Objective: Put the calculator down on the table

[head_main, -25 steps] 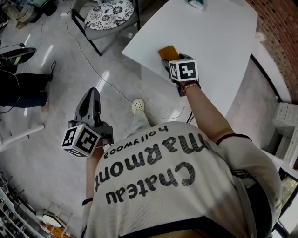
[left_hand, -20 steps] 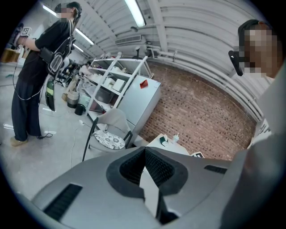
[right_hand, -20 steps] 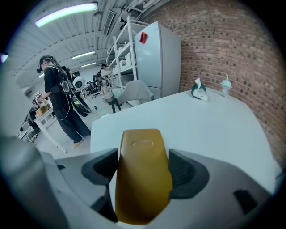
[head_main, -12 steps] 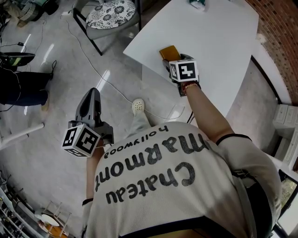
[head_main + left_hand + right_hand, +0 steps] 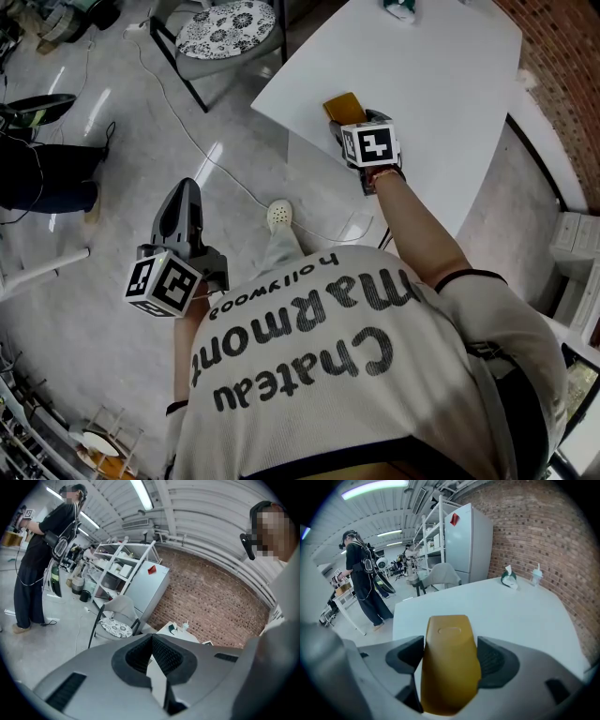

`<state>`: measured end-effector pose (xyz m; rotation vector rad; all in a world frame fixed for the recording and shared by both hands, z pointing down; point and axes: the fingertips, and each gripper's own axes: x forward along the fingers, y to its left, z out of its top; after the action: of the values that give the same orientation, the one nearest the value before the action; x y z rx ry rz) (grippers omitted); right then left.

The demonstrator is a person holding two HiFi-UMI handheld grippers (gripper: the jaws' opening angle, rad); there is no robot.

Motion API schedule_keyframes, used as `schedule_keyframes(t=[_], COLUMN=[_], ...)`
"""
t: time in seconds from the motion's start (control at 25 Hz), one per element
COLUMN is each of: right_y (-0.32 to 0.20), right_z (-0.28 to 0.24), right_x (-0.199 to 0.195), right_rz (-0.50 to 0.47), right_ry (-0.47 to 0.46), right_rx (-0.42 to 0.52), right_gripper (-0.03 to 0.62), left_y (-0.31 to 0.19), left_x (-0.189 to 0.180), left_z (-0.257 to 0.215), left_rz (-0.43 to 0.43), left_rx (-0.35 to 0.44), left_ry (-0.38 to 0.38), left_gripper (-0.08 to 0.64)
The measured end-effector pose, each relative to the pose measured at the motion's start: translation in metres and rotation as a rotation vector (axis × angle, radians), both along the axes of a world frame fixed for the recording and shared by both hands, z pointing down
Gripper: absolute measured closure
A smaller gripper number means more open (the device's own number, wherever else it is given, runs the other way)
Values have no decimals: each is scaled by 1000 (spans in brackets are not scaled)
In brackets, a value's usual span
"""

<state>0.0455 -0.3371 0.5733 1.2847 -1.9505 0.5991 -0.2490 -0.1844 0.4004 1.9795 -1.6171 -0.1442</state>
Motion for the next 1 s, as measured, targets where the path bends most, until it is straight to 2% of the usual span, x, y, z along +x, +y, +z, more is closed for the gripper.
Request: schedule_keyframes(t=[0.64, 0.84, 1.0], right_y=[-1, 1, 0], right_z=[4, 3, 3], right_x=[-5, -3, -4], right_rz=[-24, -33, -29], right_ry=[26, 82, 72], right_rx=[2, 15, 5], right_gripper=[227, 230, 230], left_y=[2, 2, 2], left_x=[-6, -6, -6], left_z=[-1, 1, 2], left_rz=[-8, -3, 1], left_rx=[-5, -2, -7], left_ry=[16, 33, 38], left_gripper=[560, 560, 560])
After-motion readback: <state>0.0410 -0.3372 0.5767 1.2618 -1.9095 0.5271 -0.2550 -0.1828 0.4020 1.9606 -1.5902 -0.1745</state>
